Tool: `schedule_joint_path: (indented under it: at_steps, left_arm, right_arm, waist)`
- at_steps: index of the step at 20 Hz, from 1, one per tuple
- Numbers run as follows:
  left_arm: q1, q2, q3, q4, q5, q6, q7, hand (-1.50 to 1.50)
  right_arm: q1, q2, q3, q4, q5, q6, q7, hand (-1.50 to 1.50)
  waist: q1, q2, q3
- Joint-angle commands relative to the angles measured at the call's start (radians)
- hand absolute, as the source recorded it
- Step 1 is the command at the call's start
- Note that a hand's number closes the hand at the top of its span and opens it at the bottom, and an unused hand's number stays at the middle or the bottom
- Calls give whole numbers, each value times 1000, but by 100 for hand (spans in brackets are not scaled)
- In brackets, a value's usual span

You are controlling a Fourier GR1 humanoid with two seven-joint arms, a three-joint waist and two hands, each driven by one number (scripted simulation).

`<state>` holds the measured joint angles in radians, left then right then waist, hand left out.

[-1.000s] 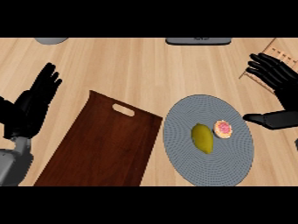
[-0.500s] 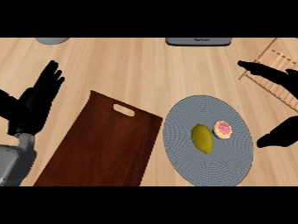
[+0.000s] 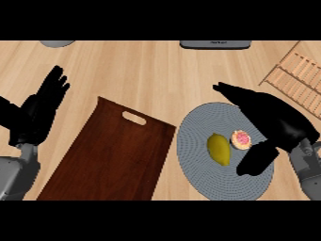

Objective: Pick the lemon from the placemat and place it in the tiered shelf

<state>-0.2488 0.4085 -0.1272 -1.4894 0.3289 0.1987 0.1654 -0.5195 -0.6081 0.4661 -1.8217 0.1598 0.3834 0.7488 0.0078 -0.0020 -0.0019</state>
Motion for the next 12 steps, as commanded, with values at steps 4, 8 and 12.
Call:
schedule_joint_path:
  at_steps: [4, 8, 12]
  left_arm:
    - [-27, -37, 14, 64, -24, -29, -40, 0]
    - [6, -9, 59, 44, -14, -72, -19, 0]
    - [-5, -45, 45, 26, -61, -38, -6, 0]
  right_arm:
    - [-29, 120, 146, 109, 177, 49, 122, -150]
    - [-9, 158, 145, 99, 243, 92, 172, -150]
    - [32, 170, 159, 59, 276, 150, 201, -150]
  waist:
    - [-2, 5, 1]
    - [-4, 2, 1]
    - [-9, 1, 2]
